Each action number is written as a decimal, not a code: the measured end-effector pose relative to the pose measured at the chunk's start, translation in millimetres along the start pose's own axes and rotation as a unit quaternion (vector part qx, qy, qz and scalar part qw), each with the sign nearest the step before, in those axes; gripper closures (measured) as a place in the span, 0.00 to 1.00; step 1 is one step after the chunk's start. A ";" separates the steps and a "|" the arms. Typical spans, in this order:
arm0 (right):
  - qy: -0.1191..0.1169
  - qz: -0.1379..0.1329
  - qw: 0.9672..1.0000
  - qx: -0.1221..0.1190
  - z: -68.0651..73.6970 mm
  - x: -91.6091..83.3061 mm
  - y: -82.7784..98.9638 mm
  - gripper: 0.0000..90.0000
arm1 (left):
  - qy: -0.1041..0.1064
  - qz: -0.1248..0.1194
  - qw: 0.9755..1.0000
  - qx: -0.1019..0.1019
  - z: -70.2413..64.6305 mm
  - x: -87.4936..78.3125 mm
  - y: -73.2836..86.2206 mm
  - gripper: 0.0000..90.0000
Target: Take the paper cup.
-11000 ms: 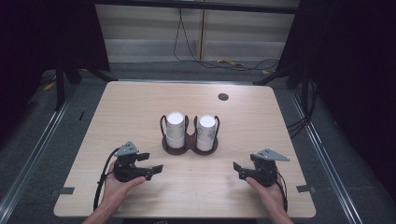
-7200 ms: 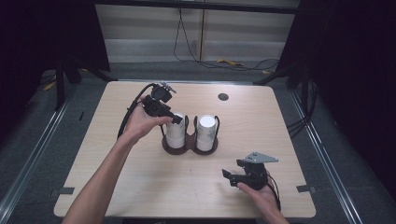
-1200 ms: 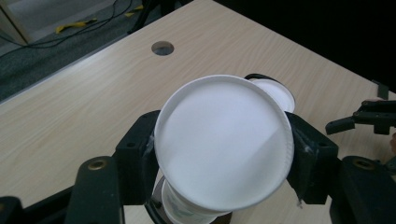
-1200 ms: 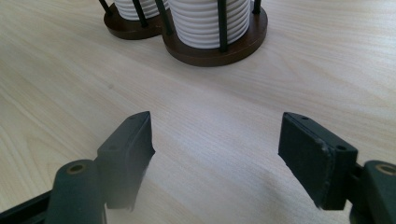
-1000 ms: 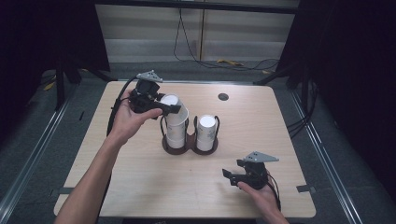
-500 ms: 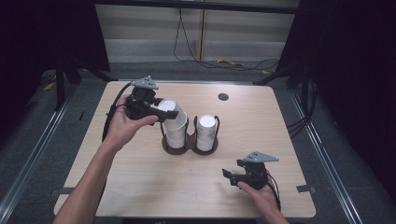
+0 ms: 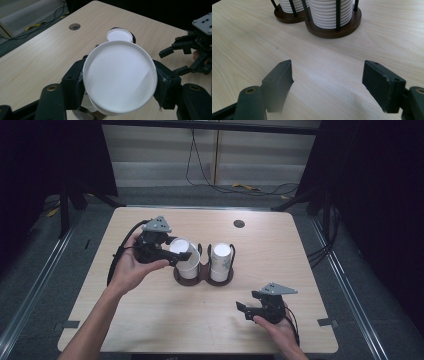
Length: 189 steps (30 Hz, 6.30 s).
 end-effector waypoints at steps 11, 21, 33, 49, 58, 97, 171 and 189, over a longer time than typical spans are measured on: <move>-0.010 -0.010 1.000 0.003 3.7 -1.4 -3.3 0.24 | 0.005 -0.009 1.000 0.013 -17.4 -2.9 14.9 0.40; -0.061 -0.023 0.998 -0.007 26.3 -2.6 -12.5 0.19 | 0.025 -0.005 1.000 0.018 -31.9 10.6 32.0 0.40; -0.118 -0.016 0.992 -0.049 53.4 9.0 -26.7 0.16 | 0.049 0.012 0.998 0.032 -47.2 24.2 50.7 0.40; -0.164 -0.039 0.983 -0.068 77.4 18.7 -28.9 0.15 | 0.075 0.002 0.997 0.021 -57.3 38.1 69.6 0.39; -0.183 -0.045 0.979 -0.071 83.1 19.2 -27.5 0.15 | 0.103 -0.016 0.995 0.001 -64.3 45.2 72.8 0.39; -0.231 -0.085 0.966 -0.083 95.1 9.9 -34.9 0.15 | 0.173 -0.054 0.983 -0.026 -101.2 40.9 44.1 0.40; -0.193 0.079 0.965 -0.161 88.8 21.4 -6.8 0.28 | 0.149 -0.004 0.989 0.020 -91.7 42.4 74.0 0.25; -0.185 0.121 0.956 -0.191 86.5 27.2 -8.7 0.29 | 0.156 0.043 0.986 0.031 -94.1 50.4 89.4 0.18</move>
Point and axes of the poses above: each handheld gripper's, and its own axes: x roughly forward along the jaws, y roughly out of its underside, z roughly to its left, the point moved 10 cm from there along x, roughly forward along the jaws, and after that the axes turned 4 degrees about x, right-handed, at the moved point
